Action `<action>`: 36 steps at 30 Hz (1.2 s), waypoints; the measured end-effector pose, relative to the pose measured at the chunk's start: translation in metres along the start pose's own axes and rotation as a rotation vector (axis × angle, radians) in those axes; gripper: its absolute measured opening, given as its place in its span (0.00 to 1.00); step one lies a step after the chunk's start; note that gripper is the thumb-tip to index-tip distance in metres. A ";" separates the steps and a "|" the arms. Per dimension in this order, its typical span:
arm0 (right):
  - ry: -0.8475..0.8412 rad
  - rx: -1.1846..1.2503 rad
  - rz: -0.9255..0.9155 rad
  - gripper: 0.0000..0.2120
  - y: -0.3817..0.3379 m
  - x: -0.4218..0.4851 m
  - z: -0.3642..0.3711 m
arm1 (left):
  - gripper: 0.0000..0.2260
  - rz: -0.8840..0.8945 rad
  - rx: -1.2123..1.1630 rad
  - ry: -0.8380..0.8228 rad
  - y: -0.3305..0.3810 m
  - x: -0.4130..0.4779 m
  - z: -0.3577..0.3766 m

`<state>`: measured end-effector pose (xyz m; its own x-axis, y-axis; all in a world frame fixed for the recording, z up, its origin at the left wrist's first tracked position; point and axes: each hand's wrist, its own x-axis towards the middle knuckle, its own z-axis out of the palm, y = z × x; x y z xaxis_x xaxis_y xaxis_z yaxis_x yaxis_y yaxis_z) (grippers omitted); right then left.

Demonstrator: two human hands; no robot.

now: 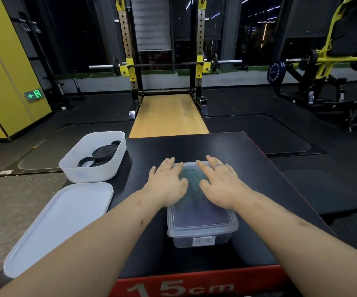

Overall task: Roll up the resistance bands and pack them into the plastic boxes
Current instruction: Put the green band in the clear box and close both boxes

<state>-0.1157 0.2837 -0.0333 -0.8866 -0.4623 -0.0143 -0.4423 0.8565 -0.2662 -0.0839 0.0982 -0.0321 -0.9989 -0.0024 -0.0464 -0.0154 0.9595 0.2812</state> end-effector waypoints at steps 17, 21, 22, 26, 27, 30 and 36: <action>-0.035 -0.014 -0.004 0.30 -0.009 -0.051 0.017 | 0.28 0.066 0.062 -0.014 0.006 -0.055 0.027; -0.052 0.026 0.000 0.30 -0.008 -0.050 0.012 | 0.27 0.067 0.045 -0.028 0.007 -0.054 0.022; -0.055 0.051 -0.002 0.30 -0.007 -0.049 0.011 | 0.27 0.067 0.037 -0.031 0.008 -0.055 0.019; -0.043 0.114 -0.021 0.32 -0.005 -0.057 0.008 | 0.27 0.097 0.052 -0.026 0.008 -0.066 0.016; -0.040 0.114 -0.031 0.32 -0.004 -0.062 0.009 | 0.28 0.106 0.067 -0.031 0.007 -0.070 0.018; -0.010 0.079 -0.054 0.31 -0.004 -0.072 0.015 | 0.28 0.124 0.100 -0.020 0.003 -0.078 0.026; 0.027 -0.001 -0.063 0.30 -0.004 -0.071 0.024 | 0.28 0.136 0.107 0.023 0.001 -0.079 0.034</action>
<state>-0.0475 0.3074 -0.0548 -0.8602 -0.5092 0.0285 -0.4977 0.8259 -0.2651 -0.0035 0.1088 -0.0609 -0.9922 0.1241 0.0077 0.1235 0.9760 0.1792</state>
